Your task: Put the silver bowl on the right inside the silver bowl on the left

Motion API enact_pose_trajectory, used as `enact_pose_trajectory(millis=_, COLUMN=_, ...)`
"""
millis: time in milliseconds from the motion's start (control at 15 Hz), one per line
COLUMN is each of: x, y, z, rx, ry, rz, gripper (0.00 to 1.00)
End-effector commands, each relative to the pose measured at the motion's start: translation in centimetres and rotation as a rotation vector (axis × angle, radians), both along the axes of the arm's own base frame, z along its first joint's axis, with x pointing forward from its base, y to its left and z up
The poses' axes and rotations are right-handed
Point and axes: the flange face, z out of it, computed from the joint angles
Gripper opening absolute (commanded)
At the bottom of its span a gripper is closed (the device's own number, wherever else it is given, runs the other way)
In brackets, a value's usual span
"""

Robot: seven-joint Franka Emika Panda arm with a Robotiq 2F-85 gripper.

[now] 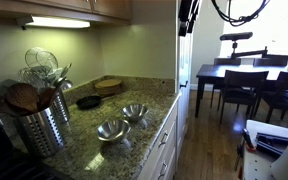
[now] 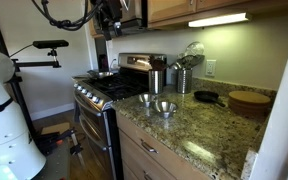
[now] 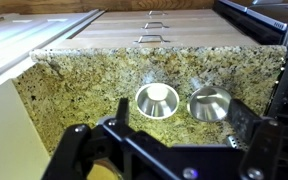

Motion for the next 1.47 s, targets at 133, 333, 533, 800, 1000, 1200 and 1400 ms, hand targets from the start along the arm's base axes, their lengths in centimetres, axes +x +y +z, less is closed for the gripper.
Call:
enact_pose_trajectory(millis=133, x=4.7, y=-1.0, z=-3.2, rx=0.004, ry=-0.019, rz=-0.028, gripper=1.0)
enact_pose_trajectory(millis=333, x=7.4, y=-1.1, z=-5.9, rx=0.015, ry=-0.007, rz=-0.036, gripper=1.0)
enact_pose_trajectory(millis=533, x=10.2, y=-1.7, z=-9.1, rx=0.026, ry=0.003, rz=-0.041, gripper=1.0)
enact_pose_trajectory(millis=800, x=13.6, y=-3.0, z=-13.0, rx=0.041, ry=0.012, rz=-0.071, gripper=1.0)
enact_pose_trajectory(millis=1000, x=16.1, y=-3.6, z=-15.7, rx=0.06, ry=0.025, rz=-0.095, gripper=1.0)
enact_pose_trajectory(millis=1200, x=18.5, y=-3.9, z=-18.0, rx=0.078, ry=0.037, rz=-0.117, gripper=1.0)
enact_pose_trajectory(millis=1400, x=20.9, y=-4.4, z=-20.5, rx=0.093, ry=0.057, rz=-0.143, gripper=1.0)
